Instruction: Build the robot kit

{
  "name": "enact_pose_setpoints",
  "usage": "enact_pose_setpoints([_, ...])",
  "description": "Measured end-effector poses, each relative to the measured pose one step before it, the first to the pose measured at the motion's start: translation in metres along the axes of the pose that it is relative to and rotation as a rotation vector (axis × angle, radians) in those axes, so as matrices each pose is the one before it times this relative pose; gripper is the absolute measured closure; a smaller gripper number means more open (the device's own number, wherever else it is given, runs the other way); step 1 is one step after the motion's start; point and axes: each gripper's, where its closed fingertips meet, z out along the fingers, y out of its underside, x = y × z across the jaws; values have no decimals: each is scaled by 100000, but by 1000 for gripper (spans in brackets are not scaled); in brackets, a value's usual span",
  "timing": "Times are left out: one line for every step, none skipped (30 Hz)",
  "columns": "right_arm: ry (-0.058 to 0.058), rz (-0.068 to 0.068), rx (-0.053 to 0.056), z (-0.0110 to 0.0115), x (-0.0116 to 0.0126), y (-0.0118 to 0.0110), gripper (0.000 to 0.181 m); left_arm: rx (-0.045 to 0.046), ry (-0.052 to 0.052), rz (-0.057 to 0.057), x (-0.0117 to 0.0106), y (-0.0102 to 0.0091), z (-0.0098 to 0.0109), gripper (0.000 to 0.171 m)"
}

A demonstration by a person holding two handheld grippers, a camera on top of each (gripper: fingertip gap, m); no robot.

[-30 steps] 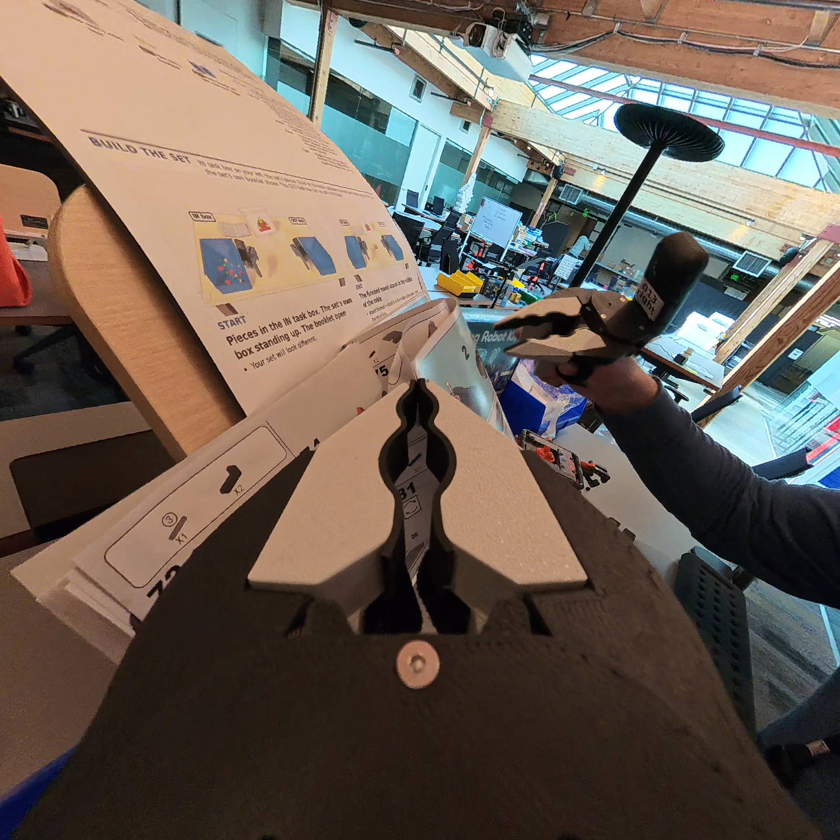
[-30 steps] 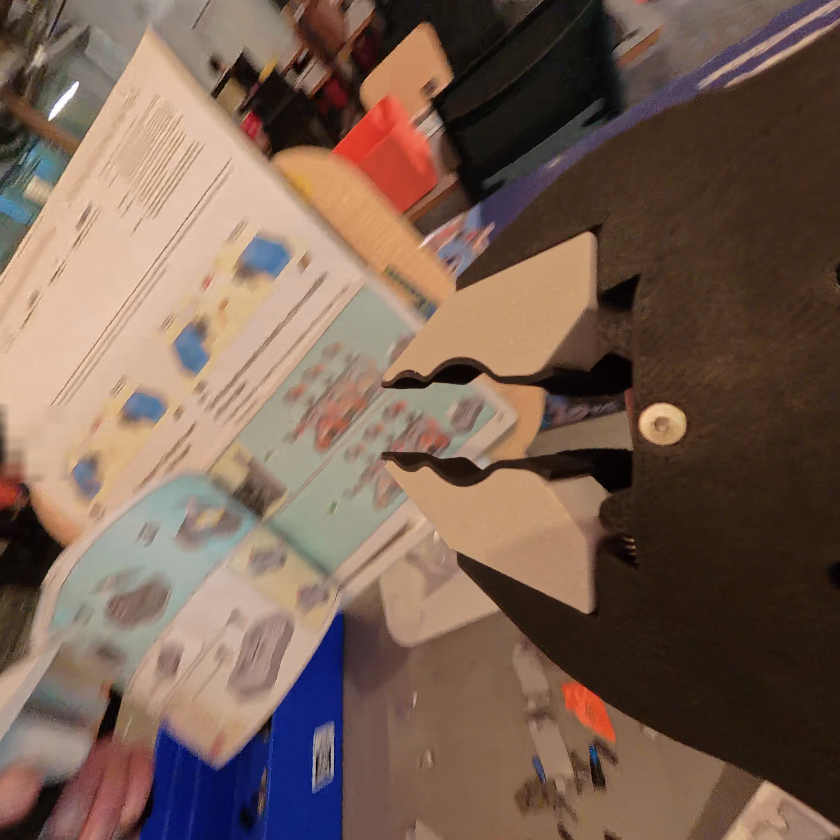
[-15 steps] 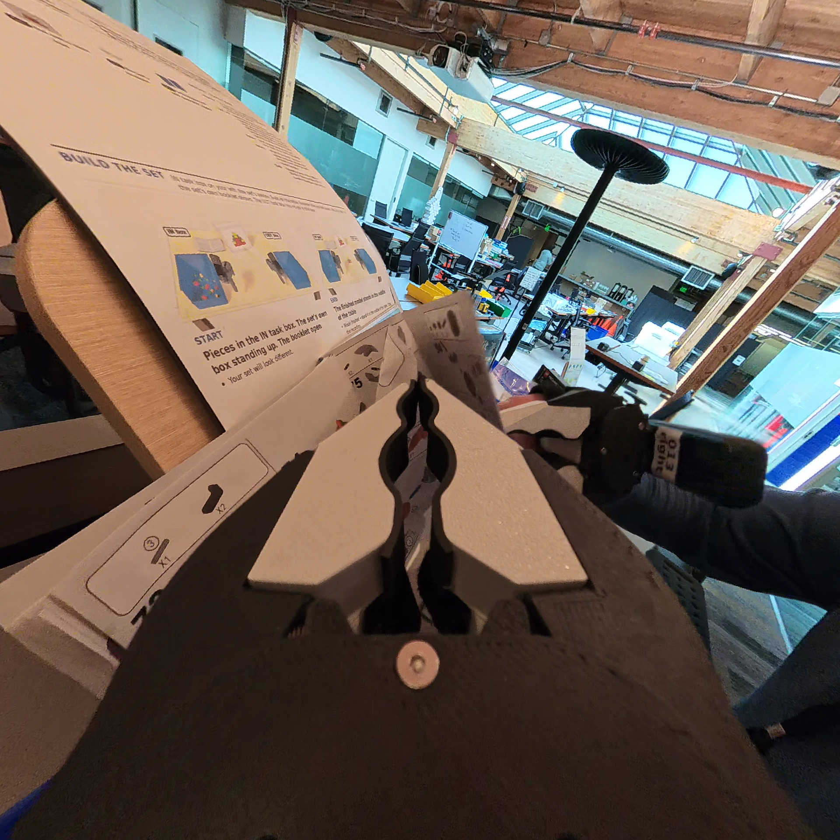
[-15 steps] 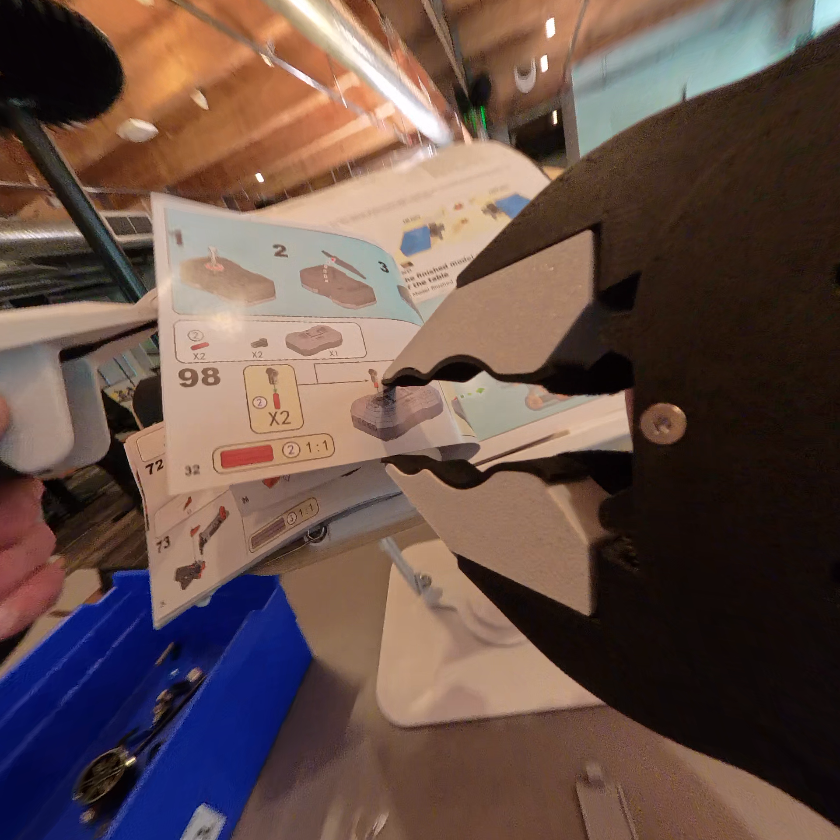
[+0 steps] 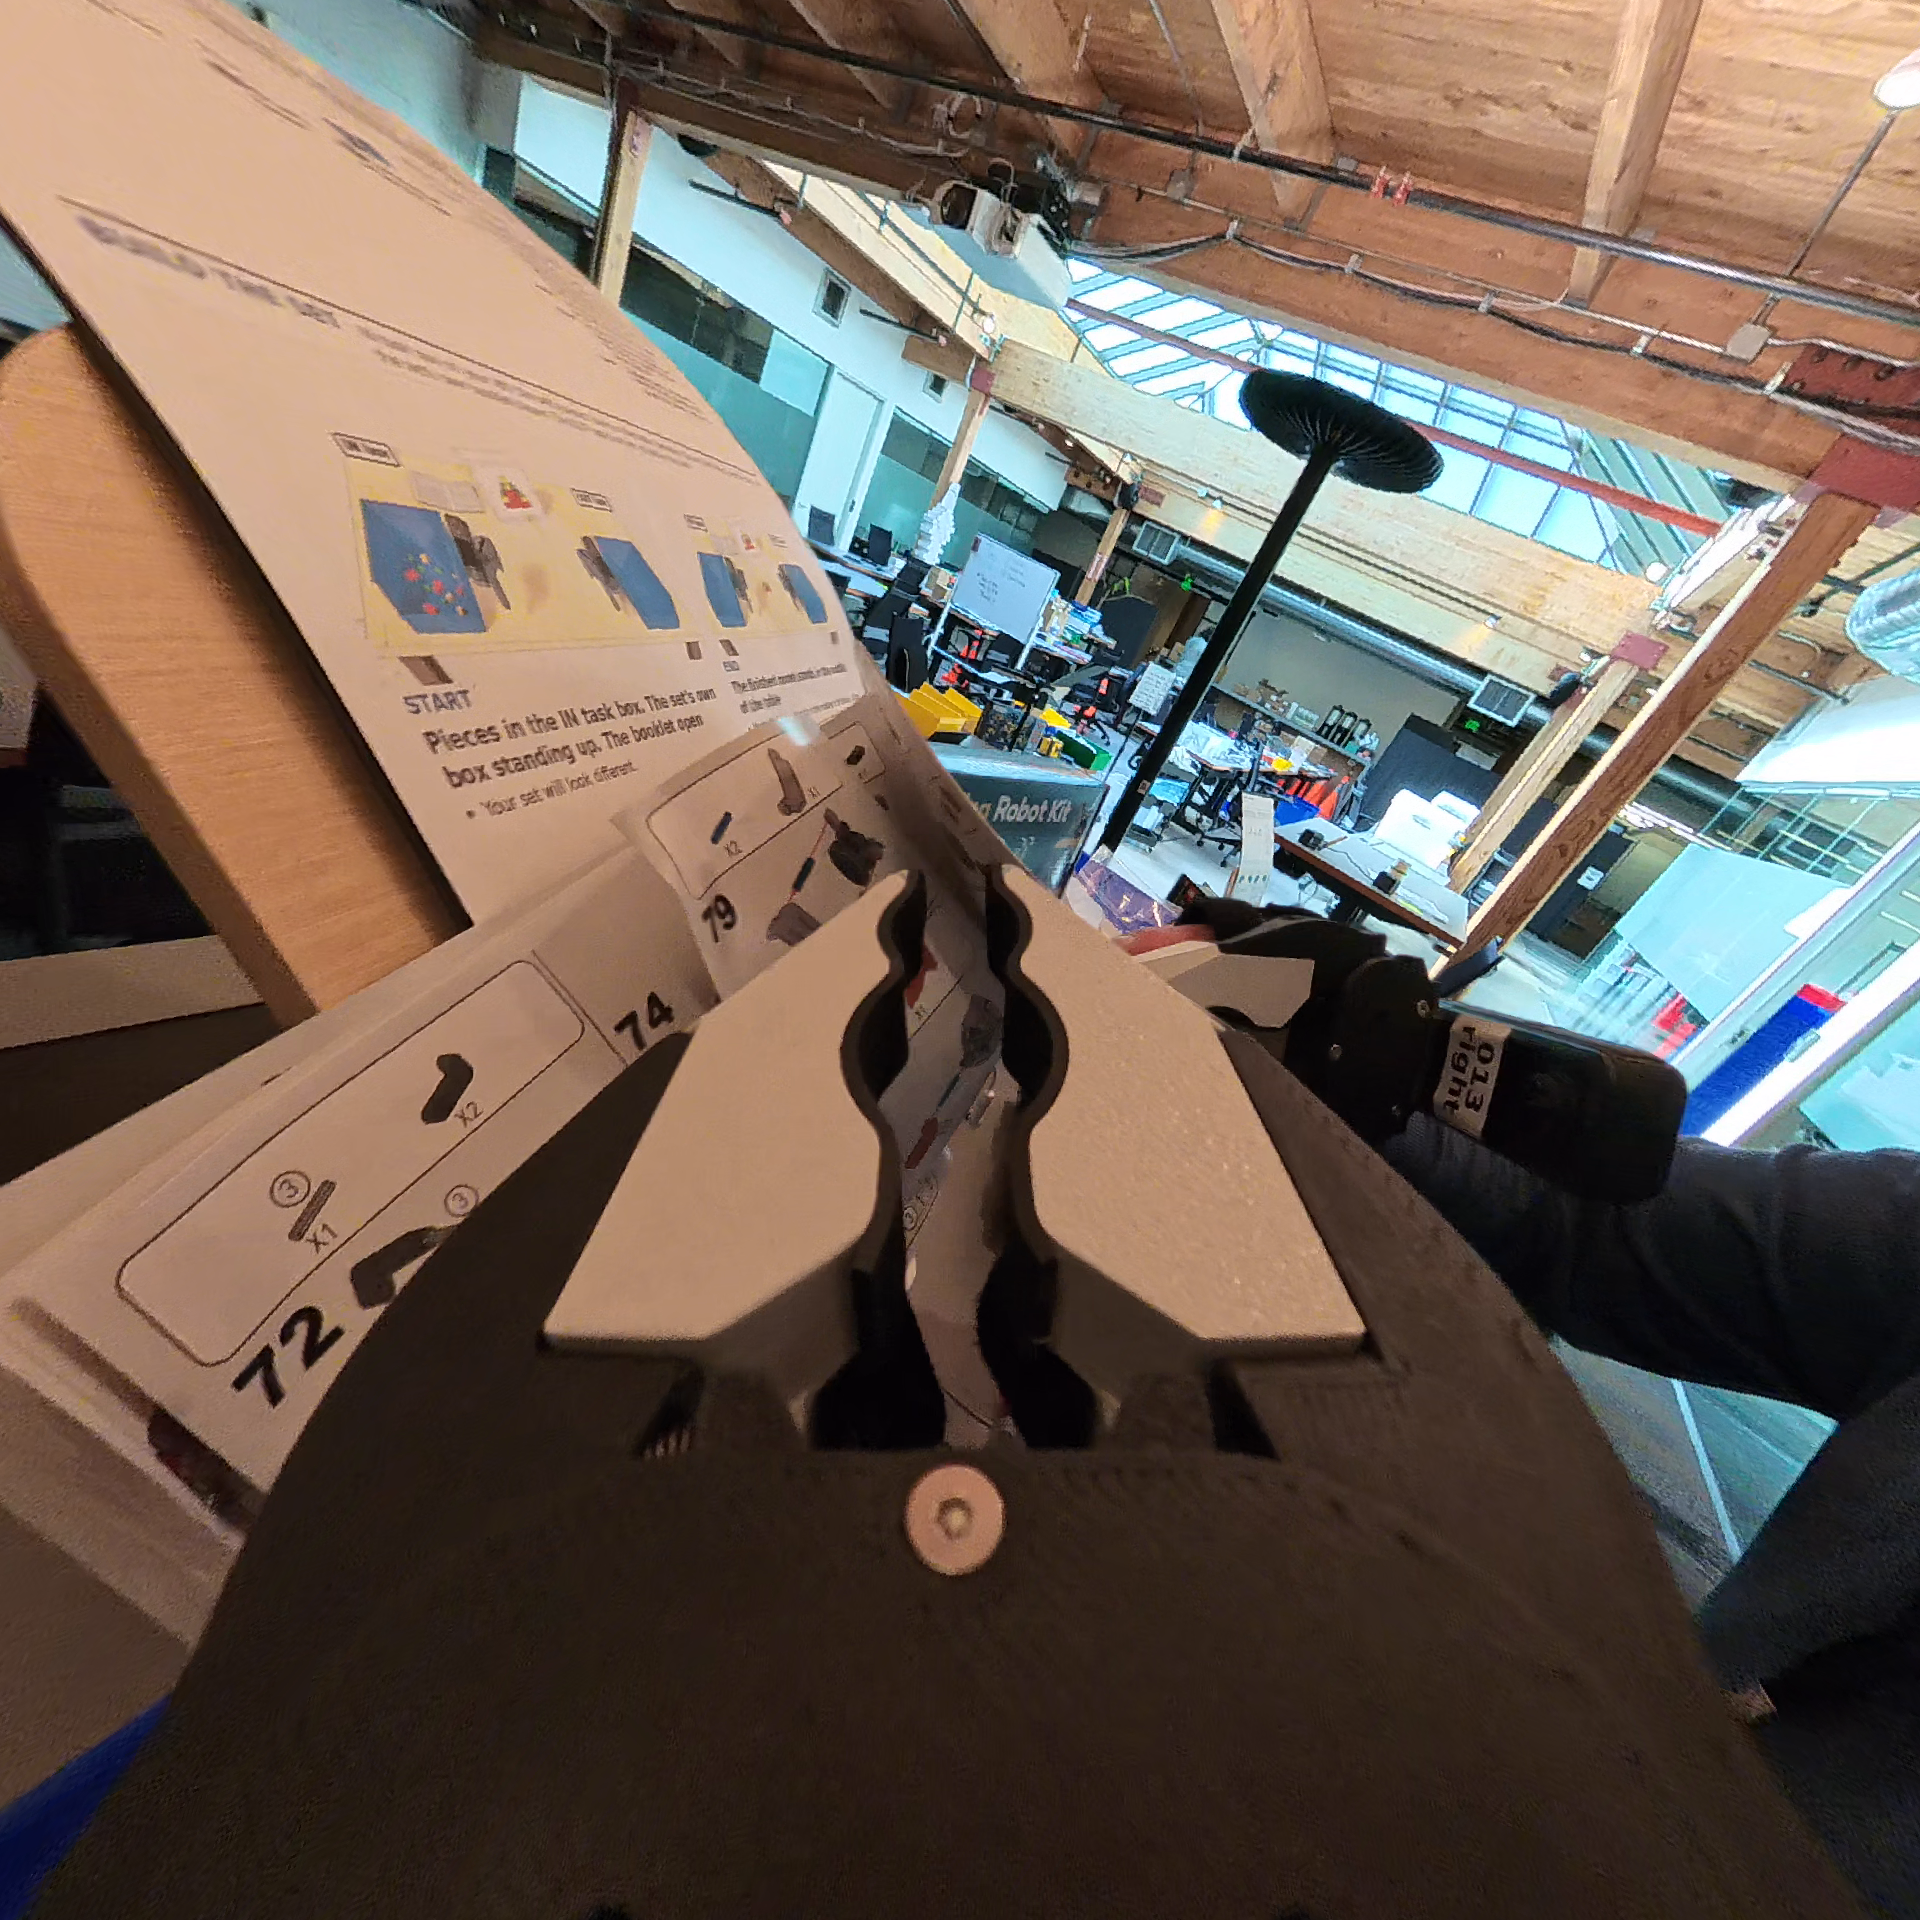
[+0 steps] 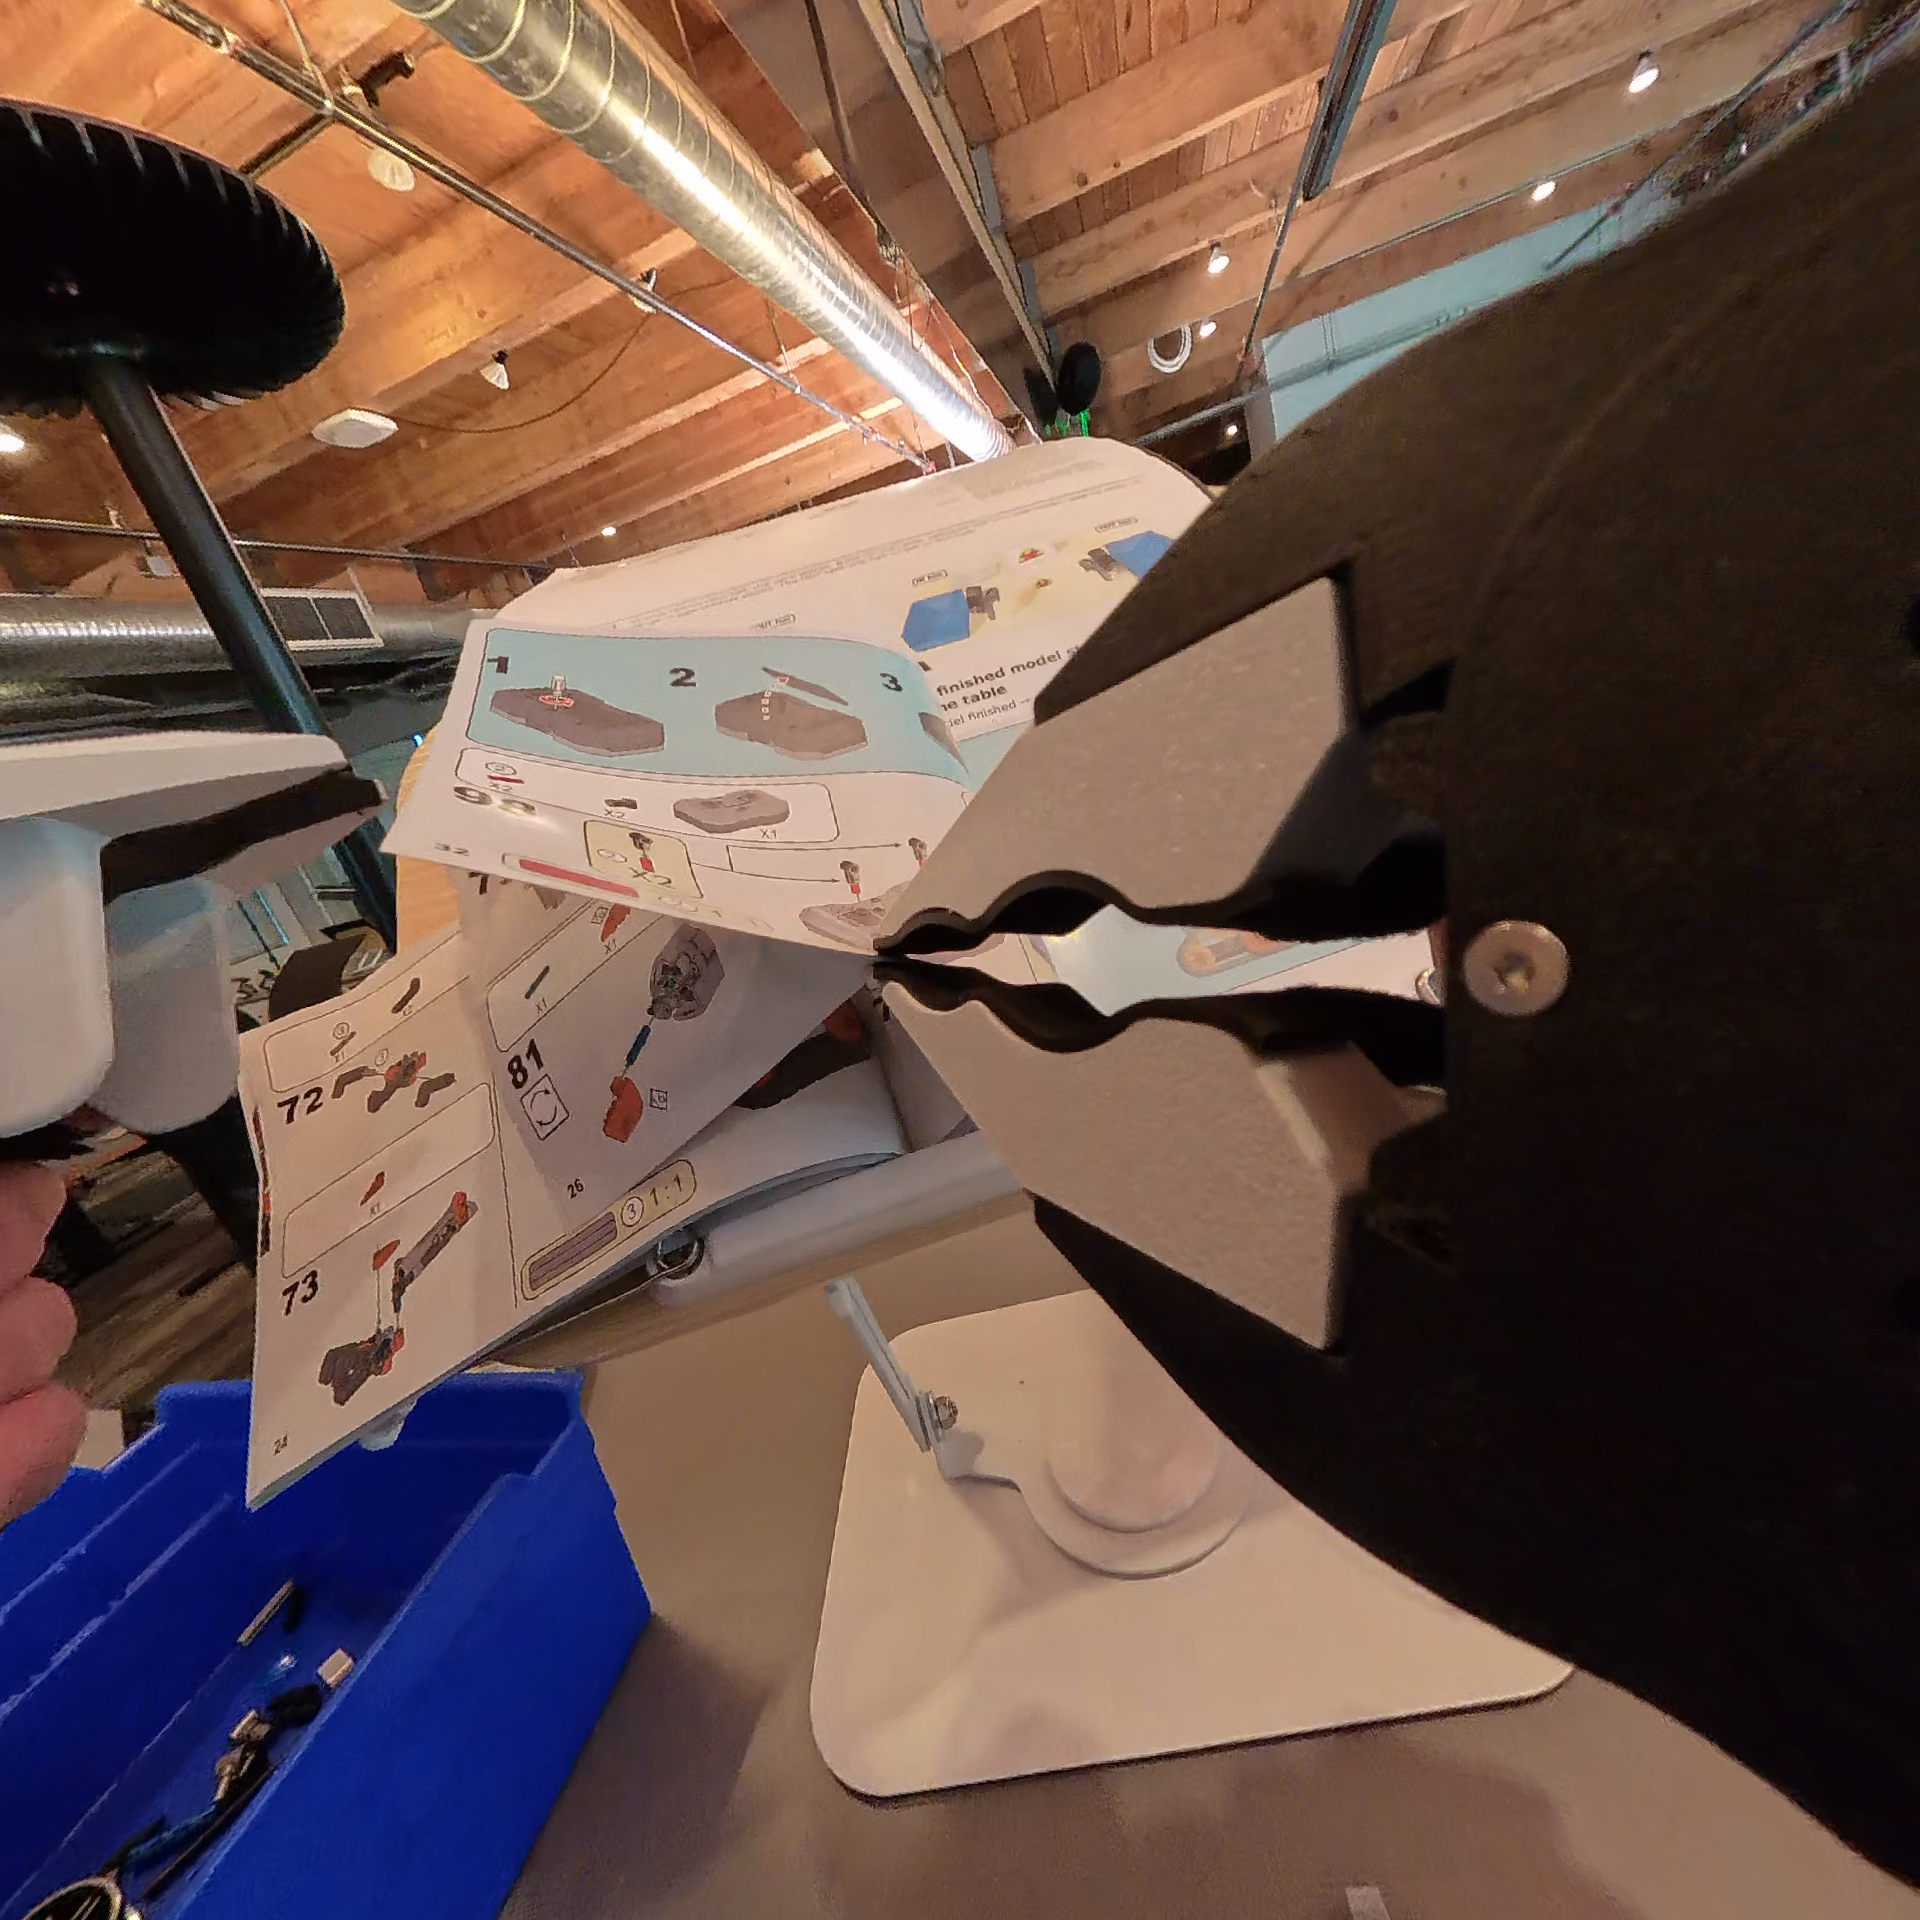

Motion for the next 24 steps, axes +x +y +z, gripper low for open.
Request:
enact_pose_setpoints([-582,1024,-240,44,-115,102,181,463,-1039,44,-217,82,-63,165])
enact_pose_setpoints([-436,226,-175,10,-132,66,181,-256,945,431,94,201,25,171])
enact_pose_setpoints([276,-164,120,-45,-33,12,181,56,366,-298,-19,125,92,171])
enact_pose_setpoints([574,233,-397,-54,63,133,181,-728,-420,-617,-143,185,143,171])
enact_pose_setpoints([279,1051,-647,-35,113,264,181,-1061,-489,54,-131,200,188,171])
enact_pose_setpoints([221,2252,1,-112,224,254,181,-788,-134,532,-37,138,197,171])
enact_pose_setpoints([651,3671,253,-197,407,306,181,-523,-441,523,-53,64,177,171])
enact_pose_setpoints([58,4785,-574,-183,388,492,179,-674,-1054,538,-153,75,140,171])
enact_pose_setpoints([-152,4499,-1544,-152,386,674,175,-573,-1028,395,-168,56,118,171])
enact_pose_setpoints([579,3692,-1253,-196,522,645,169,-447,8,16,-16,73,118,171])
enact_pose_setpoints([-3,2985,-270,-220,421,517,163,-551,-458,30,-75,112,135,171])
enact_pose_setpoints([-1124,2326,-983,-146,195,603,162,-623,-1516,331,-213,122,98,171])
enact_pose_setpoints([-607,1583,-1408,-77,174,648,163,49,-1158,602,-138,21,38,171])
enact_pose_setpoints([409,47,-611,-108,183,461,165,-105,206,388,102,14,75,171])
enact_pose_setpoints([-280,200,205,-97,-2,249,167,-651,-376,-178,67,61,137,167])
enact_pose_setpoints([-1311,1582,-157,-24,-154,253,168,-222,409,51,241,-43,200,161])
enact_pose_setpoints([-1078,1064,-121,1,-153,205,170,-369,1265,394,455,-71,308,155])
enact_pose_setpoints([345,-1795,-126,-1,-83,122,170,-1458,1732,948,643,40,488,151])
enact_pose_setpoints([544,-2766,-50,22,-133,24,171,-1405,871,1042,638,-79,620,145])
enact_pose_setpoints([-131,-1207,413,30,-196,-109,172,-996,1499,1165,823,-206,736,137])
enact_pose_setpoints([-1145,-45,515,83,-287,-151,172,-1398,2913,772,1026,-179,772,129])
enact_pose_setpoints([-996,-944,-97,127,-271,-94,174,-1705,2165,362,860,-209,750,121])
enact_pose_setpoints([110,-1994,-507,151,-124,-65,174,-994,1812,619,762,-323,633,112])
enact_pose_setpoints([94,-1616,-84,105,-91,-146,174,-1176,1647,-8,645,-253,541,105])
